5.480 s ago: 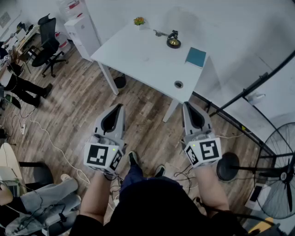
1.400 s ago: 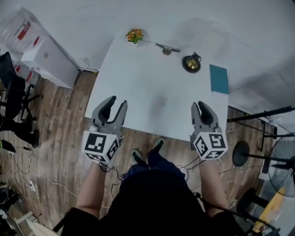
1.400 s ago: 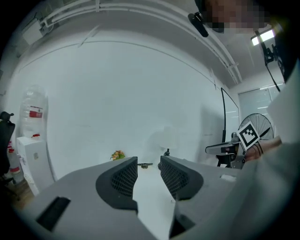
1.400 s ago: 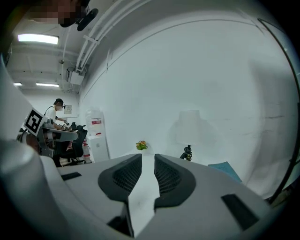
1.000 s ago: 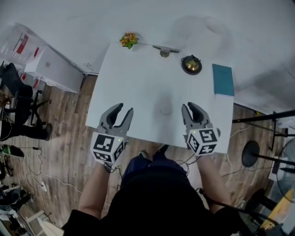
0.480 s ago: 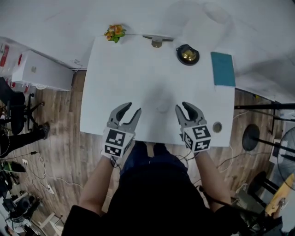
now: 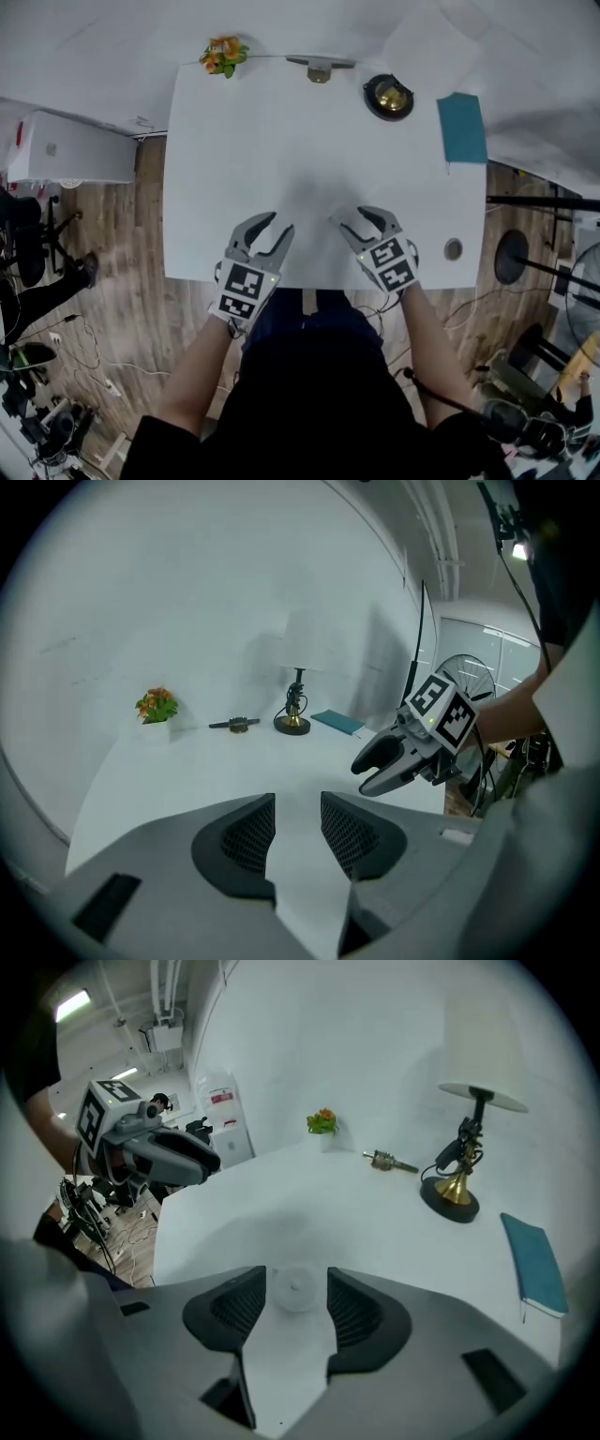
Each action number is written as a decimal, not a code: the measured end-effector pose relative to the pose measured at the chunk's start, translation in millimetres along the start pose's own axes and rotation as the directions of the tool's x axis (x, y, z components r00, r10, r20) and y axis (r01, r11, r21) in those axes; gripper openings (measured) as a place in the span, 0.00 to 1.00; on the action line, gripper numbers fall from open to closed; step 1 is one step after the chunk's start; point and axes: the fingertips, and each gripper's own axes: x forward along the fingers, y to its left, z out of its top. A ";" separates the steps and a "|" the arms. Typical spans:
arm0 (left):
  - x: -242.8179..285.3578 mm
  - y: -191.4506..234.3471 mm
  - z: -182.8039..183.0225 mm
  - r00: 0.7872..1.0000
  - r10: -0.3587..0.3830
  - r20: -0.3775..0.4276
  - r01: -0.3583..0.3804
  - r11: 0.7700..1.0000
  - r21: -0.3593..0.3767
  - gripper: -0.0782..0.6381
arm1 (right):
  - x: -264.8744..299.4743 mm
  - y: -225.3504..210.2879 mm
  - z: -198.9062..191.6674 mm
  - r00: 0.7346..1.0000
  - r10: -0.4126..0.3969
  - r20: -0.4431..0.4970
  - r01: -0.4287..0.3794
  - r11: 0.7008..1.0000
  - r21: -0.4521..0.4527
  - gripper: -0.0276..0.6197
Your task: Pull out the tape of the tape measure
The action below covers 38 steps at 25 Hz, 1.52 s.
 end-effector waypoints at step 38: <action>-62.9 -14.4 88.8 0.982 0.004 0.189 -0.020 0.996 0.082 0.32 | -68.0 5.0 81.0 0.980 -0.113 0.165 0.121 0.992 -0.039 0.38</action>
